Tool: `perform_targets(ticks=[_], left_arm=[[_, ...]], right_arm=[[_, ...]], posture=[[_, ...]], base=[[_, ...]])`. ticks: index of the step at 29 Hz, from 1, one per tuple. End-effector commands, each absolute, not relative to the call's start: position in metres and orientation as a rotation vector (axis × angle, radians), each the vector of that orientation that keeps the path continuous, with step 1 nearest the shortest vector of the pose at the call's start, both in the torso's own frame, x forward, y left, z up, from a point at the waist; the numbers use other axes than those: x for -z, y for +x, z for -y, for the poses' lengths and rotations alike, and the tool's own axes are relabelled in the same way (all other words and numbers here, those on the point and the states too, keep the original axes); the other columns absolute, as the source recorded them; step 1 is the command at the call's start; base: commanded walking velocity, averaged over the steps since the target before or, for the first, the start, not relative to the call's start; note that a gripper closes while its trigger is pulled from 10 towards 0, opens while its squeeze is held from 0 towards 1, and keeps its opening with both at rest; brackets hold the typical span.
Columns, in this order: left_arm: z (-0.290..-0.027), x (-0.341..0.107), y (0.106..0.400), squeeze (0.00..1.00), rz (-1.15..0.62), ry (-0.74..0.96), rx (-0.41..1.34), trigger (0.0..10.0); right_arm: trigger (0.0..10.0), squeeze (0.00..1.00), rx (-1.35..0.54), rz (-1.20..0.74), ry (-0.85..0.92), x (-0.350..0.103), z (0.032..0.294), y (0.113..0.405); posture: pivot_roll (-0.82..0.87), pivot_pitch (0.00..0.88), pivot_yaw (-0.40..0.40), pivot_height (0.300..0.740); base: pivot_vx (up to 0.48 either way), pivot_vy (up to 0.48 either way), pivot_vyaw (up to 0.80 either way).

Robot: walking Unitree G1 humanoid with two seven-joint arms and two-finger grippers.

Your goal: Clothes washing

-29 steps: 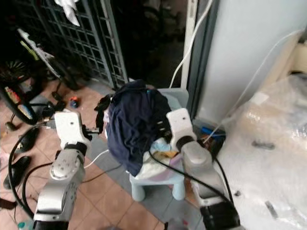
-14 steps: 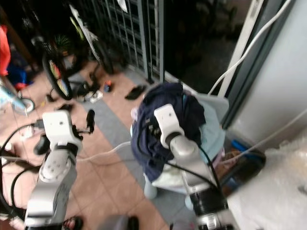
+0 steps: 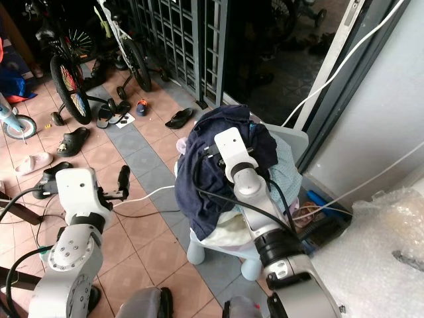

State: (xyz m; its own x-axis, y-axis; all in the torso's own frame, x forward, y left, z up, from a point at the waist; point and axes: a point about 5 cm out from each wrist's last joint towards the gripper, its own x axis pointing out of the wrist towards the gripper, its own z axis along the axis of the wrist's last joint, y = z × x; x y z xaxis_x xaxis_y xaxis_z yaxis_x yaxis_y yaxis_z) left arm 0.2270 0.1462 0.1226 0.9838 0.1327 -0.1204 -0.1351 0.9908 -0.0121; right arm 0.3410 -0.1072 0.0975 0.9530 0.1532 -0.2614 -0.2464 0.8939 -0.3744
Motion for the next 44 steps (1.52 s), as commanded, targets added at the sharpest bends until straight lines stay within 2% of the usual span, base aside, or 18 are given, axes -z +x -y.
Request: perform_targets(ticks=[1,4,16,26,32,38,44], left_arm=[[-0.146,-0.125,0.225,0.00,-0.118,-0.016,-0.142,10.0],[-0.144,-0.126,0.223,0.00,-0.124,-0.020,-0.147,10.0],[-0.145,-0.122,0.226,0.00,-0.142,-0.029,-0.145,10.0],[-0.123,-0.112,0.240,0.00,-0.207,-0.023,0.061,10.0],[-0.118,-0.110,0.250,0.00,-0.239,-0.012,0.183,10.0],[-0.122,-0.115,0.264,0.00,-0.230,0.037,0.212,10.0],[-0.128,-0.118,0.269,0.00,-0.211,0.031,0.203,10.0]], right_arm=[[0.0,0.00,-0.232,-0.283,-0.407,-0.089,0.105,0.341],[0.0,0.00,-0.279,-0.360,-0.385,-0.071,0.102,0.334],[0.0,0.00,-0.321,-0.388,-0.325,-0.060,0.099,0.330],[0.0,0.00,-0.298,-0.364,-0.312,-0.069,0.112,0.338],[0.0,0.00,-0.283,-0.326,-0.263,-0.078,0.110,0.345],[0.0,0.00,-0.271,-0.271,-0.228,-0.093,0.108,0.356],[0.0,0.00,-0.229,-0.054,-0.052,-0.132,0.114,0.360]], posture=[[0.12,0.126,-0.013,0.740],[0.12,0.128,-0.018,0.740],[0.14,0.096,-0.047,0.740],[0.06,0.059,-0.037,0.740],[0.05,0.038,-0.011,0.740],[0.05,0.012,0.017,0.740],[0.04,0.000,0.015,0.740]], base=[[0.000,0.000,0.00],[0.000,0.000,0.00],[0.000,0.000,0.00],[0.000,0.000,0.00],[0.000,0.000,0.00],[0.000,0.000,0.00],[0.000,0.000,0.00]])
